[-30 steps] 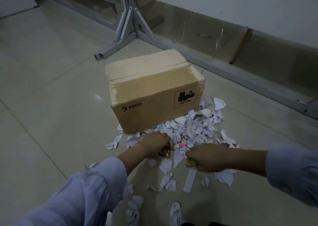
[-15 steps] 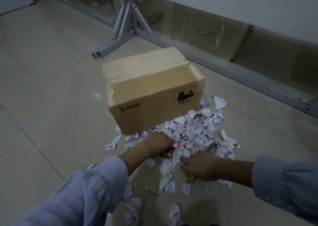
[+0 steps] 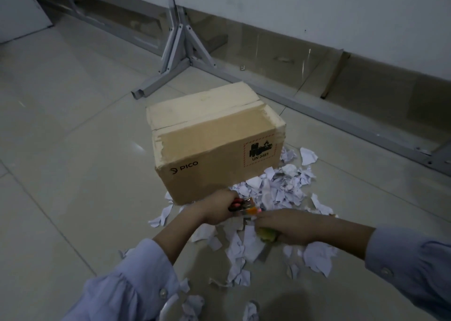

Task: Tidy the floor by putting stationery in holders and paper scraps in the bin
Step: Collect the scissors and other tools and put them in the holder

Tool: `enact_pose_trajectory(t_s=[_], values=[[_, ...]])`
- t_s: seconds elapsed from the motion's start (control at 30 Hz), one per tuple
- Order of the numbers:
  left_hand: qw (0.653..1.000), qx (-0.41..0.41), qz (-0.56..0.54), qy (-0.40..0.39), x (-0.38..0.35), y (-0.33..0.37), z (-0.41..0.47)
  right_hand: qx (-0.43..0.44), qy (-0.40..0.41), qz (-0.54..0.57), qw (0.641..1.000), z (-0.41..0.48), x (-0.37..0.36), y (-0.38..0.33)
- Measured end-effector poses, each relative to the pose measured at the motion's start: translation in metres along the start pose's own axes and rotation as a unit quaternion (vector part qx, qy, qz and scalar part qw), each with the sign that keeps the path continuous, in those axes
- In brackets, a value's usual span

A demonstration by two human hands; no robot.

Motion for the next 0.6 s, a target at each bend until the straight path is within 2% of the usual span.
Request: enact_pose_trajectory(t_s=[0.13,0.23,0.37,0.47,0.6], values=[[0.998,0.025,-0.05,-0.03,0.021,0.004,-0.006,-0.019,0.04,0.102,0.994,-0.014,0.022,0.009],[0.99,0.008,-0.139,-0.039,0.034,0.012,-0.009,-0.037,0.088,0.172,0.98,-0.034,0.042,0.015],[0.953,-0.004,-0.301,-0.041,0.047,0.035,-0.007,-0.072,0.163,0.274,0.945,-0.071,0.07,0.018],[0.909,0.006,-0.415,-0.018,0.062,0.065,0.004,-0.114,0.245,0.368,0.89,-0.1,0.084,0.024],[0.8,-0.021,-0.597,-0.046,0.084,0.118,0.03,-0.157,0.345,0.526,0.762,-0.141,0.093,0.032]])
Point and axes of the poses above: each hand's wrist, its own z-axis towards the middle knuckle, its own x-axis out of the back of the hand, y = z × x, the point moved 3 cm from there along z, towards the middle knuckle, and after that the axes turned 2 degrees about z, right-handed, at the moved point
